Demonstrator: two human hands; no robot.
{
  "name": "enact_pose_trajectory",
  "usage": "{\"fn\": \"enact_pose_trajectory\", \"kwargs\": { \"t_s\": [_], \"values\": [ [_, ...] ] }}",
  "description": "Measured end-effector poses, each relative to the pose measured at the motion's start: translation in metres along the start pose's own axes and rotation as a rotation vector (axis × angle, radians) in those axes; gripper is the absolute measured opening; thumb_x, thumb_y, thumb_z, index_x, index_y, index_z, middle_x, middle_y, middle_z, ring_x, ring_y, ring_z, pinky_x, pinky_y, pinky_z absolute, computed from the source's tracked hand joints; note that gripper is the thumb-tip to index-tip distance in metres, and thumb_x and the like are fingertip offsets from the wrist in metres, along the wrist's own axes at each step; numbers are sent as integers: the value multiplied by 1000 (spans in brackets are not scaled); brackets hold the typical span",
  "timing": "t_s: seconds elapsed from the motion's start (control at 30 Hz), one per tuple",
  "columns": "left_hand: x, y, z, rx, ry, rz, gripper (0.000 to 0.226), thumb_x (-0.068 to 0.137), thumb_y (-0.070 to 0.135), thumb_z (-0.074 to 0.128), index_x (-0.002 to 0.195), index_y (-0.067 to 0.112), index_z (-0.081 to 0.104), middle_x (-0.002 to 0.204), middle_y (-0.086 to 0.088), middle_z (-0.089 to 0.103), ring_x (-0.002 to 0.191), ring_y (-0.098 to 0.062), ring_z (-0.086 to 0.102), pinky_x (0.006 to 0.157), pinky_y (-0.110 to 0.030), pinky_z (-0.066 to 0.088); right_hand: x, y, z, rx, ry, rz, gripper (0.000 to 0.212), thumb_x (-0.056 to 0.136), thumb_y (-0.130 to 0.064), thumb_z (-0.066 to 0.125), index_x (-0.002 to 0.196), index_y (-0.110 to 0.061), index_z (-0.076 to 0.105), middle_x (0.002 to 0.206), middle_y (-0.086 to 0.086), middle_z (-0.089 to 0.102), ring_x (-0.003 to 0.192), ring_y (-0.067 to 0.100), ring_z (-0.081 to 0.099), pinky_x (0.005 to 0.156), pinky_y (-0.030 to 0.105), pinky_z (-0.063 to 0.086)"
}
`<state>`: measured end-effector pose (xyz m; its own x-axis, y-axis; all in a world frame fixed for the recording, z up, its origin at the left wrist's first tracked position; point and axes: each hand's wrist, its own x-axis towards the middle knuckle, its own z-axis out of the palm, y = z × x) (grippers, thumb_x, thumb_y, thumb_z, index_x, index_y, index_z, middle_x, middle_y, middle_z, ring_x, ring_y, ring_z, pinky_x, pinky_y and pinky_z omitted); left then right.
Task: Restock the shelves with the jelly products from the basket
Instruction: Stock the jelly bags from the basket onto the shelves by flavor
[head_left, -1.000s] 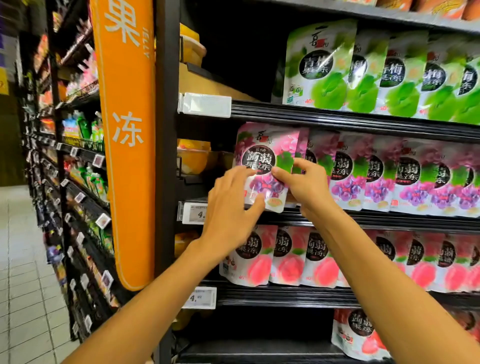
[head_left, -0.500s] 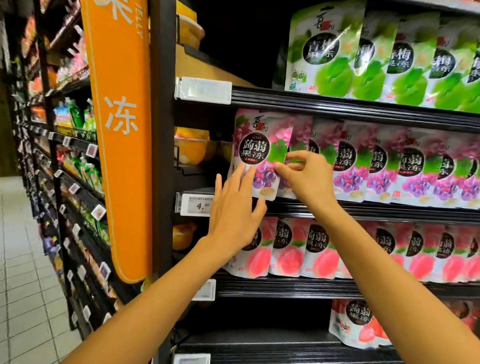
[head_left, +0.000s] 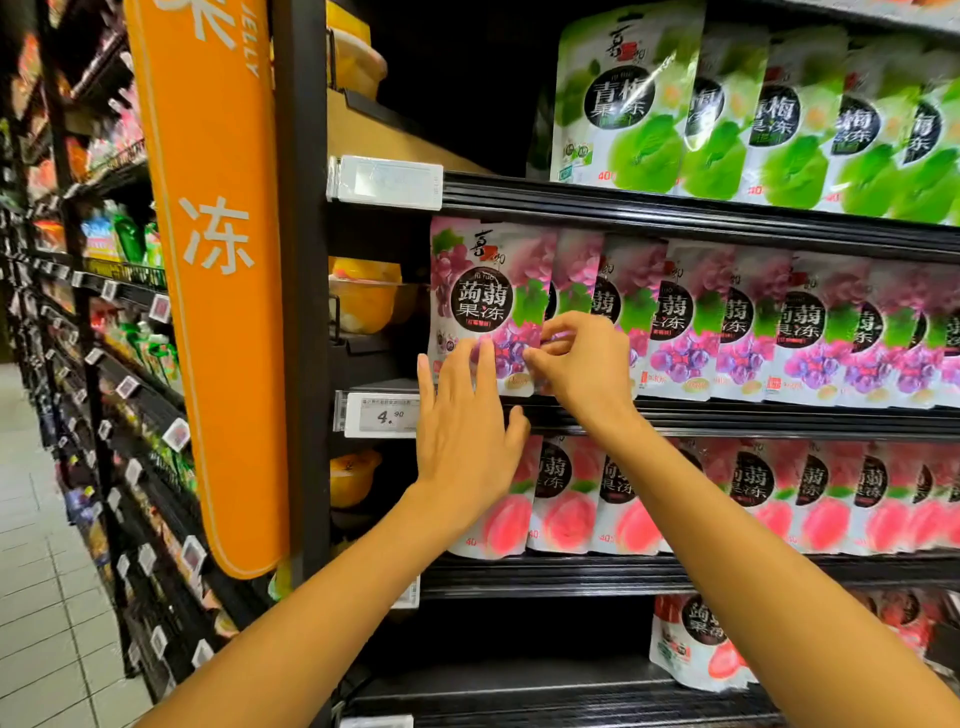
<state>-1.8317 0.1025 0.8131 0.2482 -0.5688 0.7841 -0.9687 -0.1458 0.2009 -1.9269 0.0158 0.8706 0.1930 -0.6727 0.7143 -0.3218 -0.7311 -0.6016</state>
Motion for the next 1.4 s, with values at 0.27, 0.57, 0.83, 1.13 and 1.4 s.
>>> {"fn": "enact_pose_trajectory", "kwargs": {
  "t_s": [0.27,0.57,0.83,1.13,1.4],
  "values": [
    [-1,1,-4,-14,-15,14,67,98,41,43,153,11,18,157,-9,18,148,-21,17,122,-47,-5,-3,7,-2,47,-4,10,19,82,-16,78,97,-8,69,69,5,71,59,10,69,58,26,59],
    [-17,9,-6,-196,47,55,46,93,27,52,136,13,45,140,-3,44,136,-21,35,122,-43,13,-22,15,-21,64,-2,19,24,83,-17,74,105,-17,66,76,-5,70,73,12,69,73,41,59],
    [-106,27,47,-602,-62,-48,15,92,17,53,104,20,62,95,17,56,91,-6,47,80,-16,38,-122,94,-51,134,-20,93,21,84,-13,71,102,-22,67,79,-12,68,70,13,67,67,30,56],
    [-366,27,179,-579,-711,-536,15,90,5,58,96,15,67,89,6,65,75,-9,59,69,-16,44,-369,290,-61,-8,-599,789,12,88,-4,65,98,-3,72,78,6,68,60,4,61,57,12,48],
    [-598,29,252,-473,-1082,-827,19,84,-13,55,86,2,67,85,-10,66,82,-18,60,74,-29,45,-572,425,-50,-71,-828,1206,17,89,0,62,104,2,70,91,7,66,63,-2,55,55,1,42]
  ]
}}
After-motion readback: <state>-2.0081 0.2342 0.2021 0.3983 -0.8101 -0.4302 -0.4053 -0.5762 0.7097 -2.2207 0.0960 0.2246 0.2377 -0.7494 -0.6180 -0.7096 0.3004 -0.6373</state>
